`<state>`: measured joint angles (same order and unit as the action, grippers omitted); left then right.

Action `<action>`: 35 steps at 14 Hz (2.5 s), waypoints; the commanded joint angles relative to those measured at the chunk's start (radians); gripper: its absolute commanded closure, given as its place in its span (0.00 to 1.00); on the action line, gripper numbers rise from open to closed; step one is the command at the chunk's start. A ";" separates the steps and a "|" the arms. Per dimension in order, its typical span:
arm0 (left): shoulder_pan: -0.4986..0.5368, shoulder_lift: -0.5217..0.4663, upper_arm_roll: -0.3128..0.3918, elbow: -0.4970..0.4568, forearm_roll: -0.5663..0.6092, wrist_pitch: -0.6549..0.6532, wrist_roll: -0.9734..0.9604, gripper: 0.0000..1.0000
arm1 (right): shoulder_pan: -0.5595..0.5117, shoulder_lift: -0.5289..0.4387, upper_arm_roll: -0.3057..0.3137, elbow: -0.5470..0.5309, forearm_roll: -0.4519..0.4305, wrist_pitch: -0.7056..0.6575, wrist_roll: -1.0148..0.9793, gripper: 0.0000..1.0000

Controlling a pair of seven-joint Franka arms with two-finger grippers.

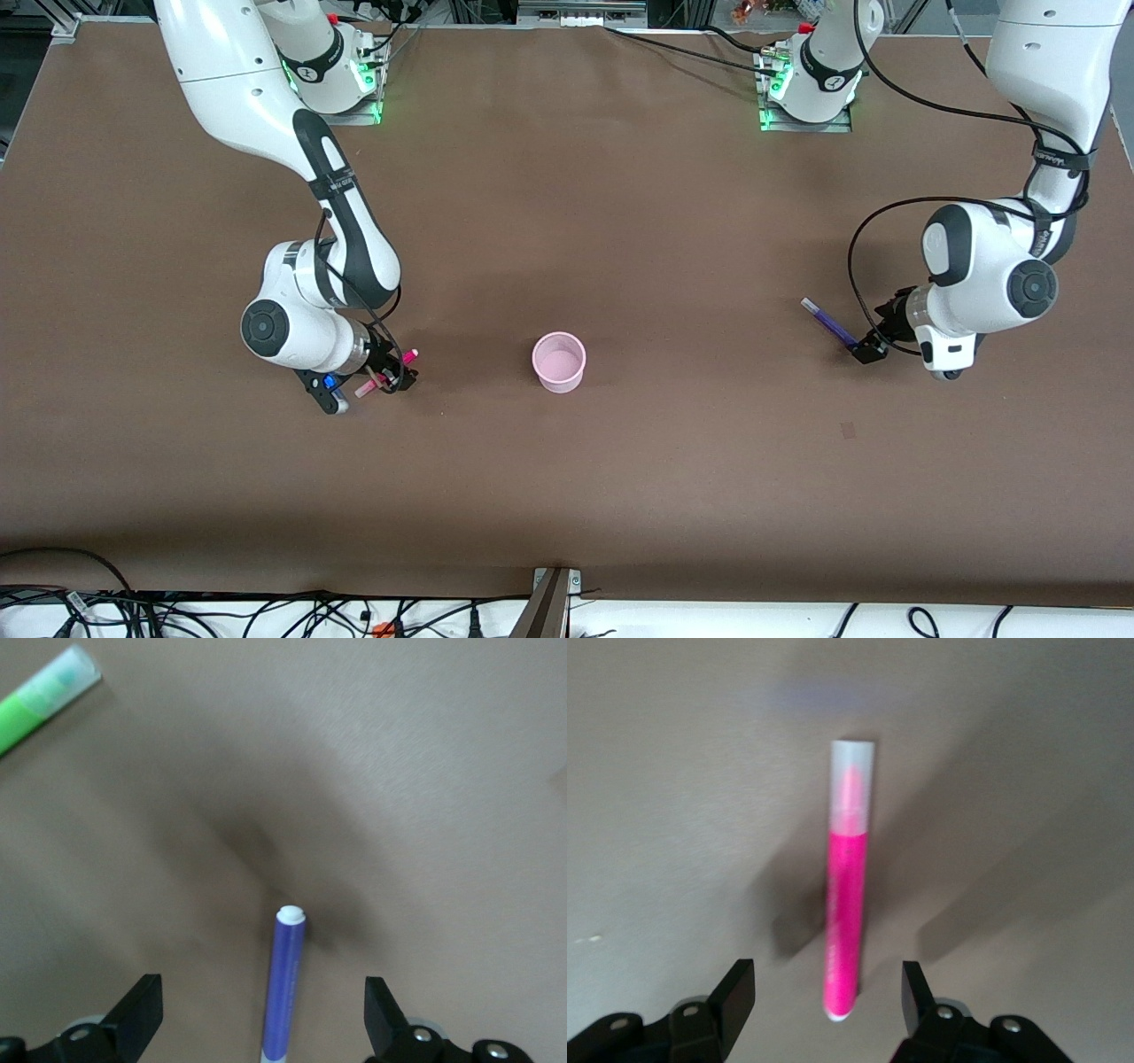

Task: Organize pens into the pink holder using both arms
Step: 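Grasp the pink marker with the right gripper while the left gripper grasps the purple marker, then lift the pink marker over the cup while the left gripper lifts the purple marker, then drop the pink marker into the cup while the left gripper carries the purple marker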

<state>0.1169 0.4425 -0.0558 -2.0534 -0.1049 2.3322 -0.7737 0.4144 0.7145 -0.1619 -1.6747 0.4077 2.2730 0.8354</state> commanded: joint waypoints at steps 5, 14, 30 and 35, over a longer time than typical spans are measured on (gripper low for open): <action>-0.054 0.064 0.001 -0.027 -0.019 0.104 -0.007 0.05 | 0.009 0.000 -0.001 -0.019 0.118 0.004 -0.016 1.00; -0.054 0.062 0.001 -0.022 -0.018 0.095 0.010 1.00 | 0.007 -0.047 0.013 0.233 0.674 -0.519 0.131 1.00; -0.115 -0.068 -0.125 0.352 -0.016 -0.203 -0.335 1.00 | 0.145 0.131 0.071 0.326 1.191 -0.176 0.093 1.00; -0.184 -0.048 -0.125 0.421 0.051 -0.200 -0.504 1.00 | 0.135 0.137 0.061 0.329 1.179 -0.188 0.027 0.00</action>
<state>-0.0340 0.3659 -0.1862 -1.7057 -0.0828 2.1520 -1.2007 0.5551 0.8499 -0.0940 -1.3745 1.5782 2.0932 0.8761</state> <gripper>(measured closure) 0.819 0.568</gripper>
